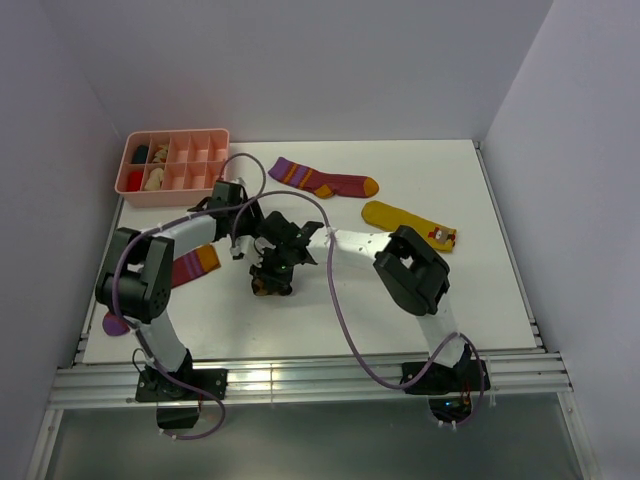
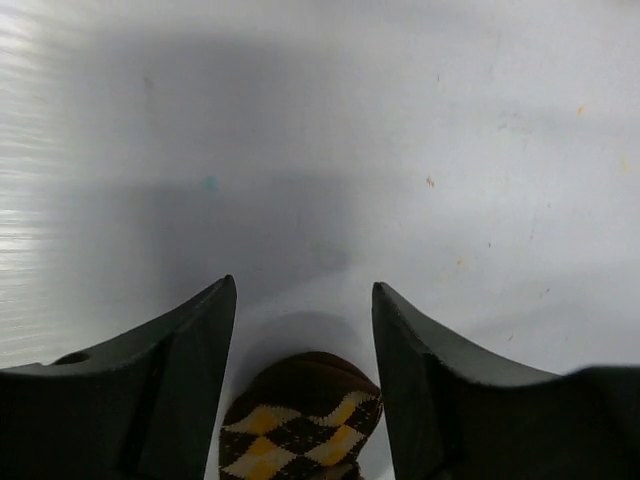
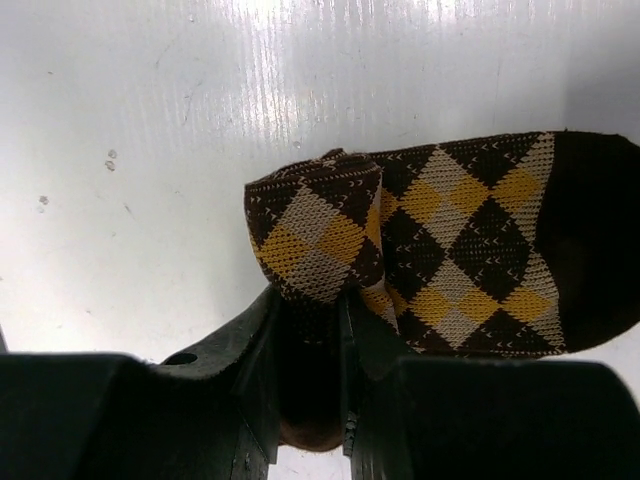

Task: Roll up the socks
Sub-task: Roll the sock at the center of the board.

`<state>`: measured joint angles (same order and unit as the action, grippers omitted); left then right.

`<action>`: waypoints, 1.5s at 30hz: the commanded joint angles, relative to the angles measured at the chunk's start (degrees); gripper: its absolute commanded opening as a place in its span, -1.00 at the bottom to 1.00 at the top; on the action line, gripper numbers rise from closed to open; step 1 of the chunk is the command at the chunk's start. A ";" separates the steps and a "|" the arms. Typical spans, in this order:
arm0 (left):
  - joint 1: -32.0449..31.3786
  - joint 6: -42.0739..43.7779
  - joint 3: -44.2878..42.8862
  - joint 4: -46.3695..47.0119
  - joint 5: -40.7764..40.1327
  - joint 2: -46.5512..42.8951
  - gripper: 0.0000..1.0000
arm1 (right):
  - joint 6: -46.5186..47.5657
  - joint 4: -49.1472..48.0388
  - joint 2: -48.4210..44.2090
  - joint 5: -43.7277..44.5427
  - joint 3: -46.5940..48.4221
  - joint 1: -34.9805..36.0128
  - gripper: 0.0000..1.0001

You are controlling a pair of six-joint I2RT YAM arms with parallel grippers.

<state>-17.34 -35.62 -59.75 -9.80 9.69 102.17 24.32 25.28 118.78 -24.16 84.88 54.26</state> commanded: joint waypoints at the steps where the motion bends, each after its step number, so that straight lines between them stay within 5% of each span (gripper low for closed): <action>1: 2.22 -1.47 -0.55 2.15 -4.42 -6.00 0.26 | -1.64 8.47 5.32 -3.79 -1.74 -0.47 -1.00; 6: 4.86 -1.21 1.38 0.32 -6.52 -11.10 0.27 | -1.12 10.84 6.90 -5.36 -0.60 -1.00 -1.00; 13: 5.30 2.03 15.17 3.02 -9.43 -30.69 0.26 | 0.12 17.60 11.38 -10.45 5.90 -1.96 -1.00; 18: 5.22 7.30 23.71 3.92 -6.28 -44.84 0.32 | 0.73 22.09 14.55 -12.13 9.59 -2.76 -1.00; 21: 3.81 11.17 24.41 0.84 -1.80 -46.09 0.31 | 1.00 23.76 15.86 -13.28 11.35 -3.02 -1.00; 25: 0.12 7.77 24.41 -4.42 -8.79 -48.81 0.32 | -0.23 24.82 17.88 -12.75 13.29 -3.81 -1.00; 27: 0.20 3.65 24.94 -7.40 -19.59 -50.48 0.33 | -0.59 24.82 18.33 -11.88 13.64 -4.34 -1.00; 34: 3.01 -8.40 23.09 -15.75 -23.94 -43.65 0.19 | -1.73 22.19 16.14 -8.09 11.80 -4.51 -1.00; 45: 4.25 -7.19 25.47 -0.40 0.05 -23.79 0.04 | -4.98 17.18 13.50 -3.88 7.67 -4.69 -1.00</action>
<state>-12.62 -44.25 -33.52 -15.11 0.73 75.55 19.16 40.03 128.92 -44.01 97.08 50.85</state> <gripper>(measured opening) 0.527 0.284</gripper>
